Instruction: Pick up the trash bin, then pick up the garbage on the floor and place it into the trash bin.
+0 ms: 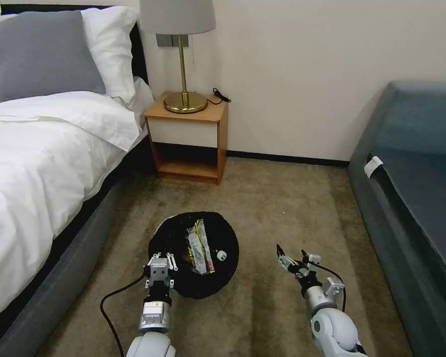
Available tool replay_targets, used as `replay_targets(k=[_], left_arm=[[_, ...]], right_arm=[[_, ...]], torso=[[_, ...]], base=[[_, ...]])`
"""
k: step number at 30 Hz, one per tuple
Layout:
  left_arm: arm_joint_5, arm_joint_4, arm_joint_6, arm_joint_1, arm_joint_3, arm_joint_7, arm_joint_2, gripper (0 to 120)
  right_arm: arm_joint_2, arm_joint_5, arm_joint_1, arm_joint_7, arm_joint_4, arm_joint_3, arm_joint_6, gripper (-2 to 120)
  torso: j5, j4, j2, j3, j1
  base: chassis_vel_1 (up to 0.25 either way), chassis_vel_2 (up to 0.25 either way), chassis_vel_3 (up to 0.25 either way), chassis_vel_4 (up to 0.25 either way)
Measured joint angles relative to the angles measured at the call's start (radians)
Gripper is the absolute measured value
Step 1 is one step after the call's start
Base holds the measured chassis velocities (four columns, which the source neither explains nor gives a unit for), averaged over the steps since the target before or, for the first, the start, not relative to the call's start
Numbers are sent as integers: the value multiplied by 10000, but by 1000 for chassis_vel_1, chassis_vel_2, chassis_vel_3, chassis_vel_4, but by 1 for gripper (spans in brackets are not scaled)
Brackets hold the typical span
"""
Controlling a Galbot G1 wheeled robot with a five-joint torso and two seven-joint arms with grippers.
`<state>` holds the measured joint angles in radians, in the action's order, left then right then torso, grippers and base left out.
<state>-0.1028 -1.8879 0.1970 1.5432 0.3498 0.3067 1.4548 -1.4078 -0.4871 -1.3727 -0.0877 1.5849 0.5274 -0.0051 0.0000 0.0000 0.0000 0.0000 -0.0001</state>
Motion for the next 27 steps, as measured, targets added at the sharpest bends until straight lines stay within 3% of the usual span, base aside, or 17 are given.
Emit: replay_targets(k=[2, 8, 11, 15, 18, 27], left_arm=[[762, -100, -136, -7, -78, 122, -33, 4], [1735, -140, -620, -219, -250, 390, -19, 4], [2997, -200, -1364, -527, -502, 775, 52, 4], [3775, -197, -1714, -761, -656, 1006, 126, 4], [5236, 2, -2448, -1365, -931, 1502, 208, 4], [6697, 553, -3235, -2600, -802, 2249, 341, 4]], right_arm=[[-42, 4, -65, -38, 50, 242, 93, 100], [-92, 27, -231, -96, 187, 448, 203, 100], [-178, 63, -315, -139, 198, 572, 280, 100], [-231, 106, -377, -163, 197, 601, 329, 100], [-363, 154, -428, -193, 217, 618, 367, 100], [-462, 174, -223, -205, 5, 616, 379, 100]], torso=[[0, 0, 0, 0, 0], [0, 0, 0, 0, 0], [0, 0, 0, 0, 0], [-1, 0, 0, 0, 0], [0, -1, 0, 0, 0], [-1, -1, 0, 0, 1]], base=[[0, 0, 0, 0], [0, 0, 0, 0], [0, 0, 0, 0], [0, 0, 0, 0], [0, 0, 0, 0], [0, 0, 0, 0]])
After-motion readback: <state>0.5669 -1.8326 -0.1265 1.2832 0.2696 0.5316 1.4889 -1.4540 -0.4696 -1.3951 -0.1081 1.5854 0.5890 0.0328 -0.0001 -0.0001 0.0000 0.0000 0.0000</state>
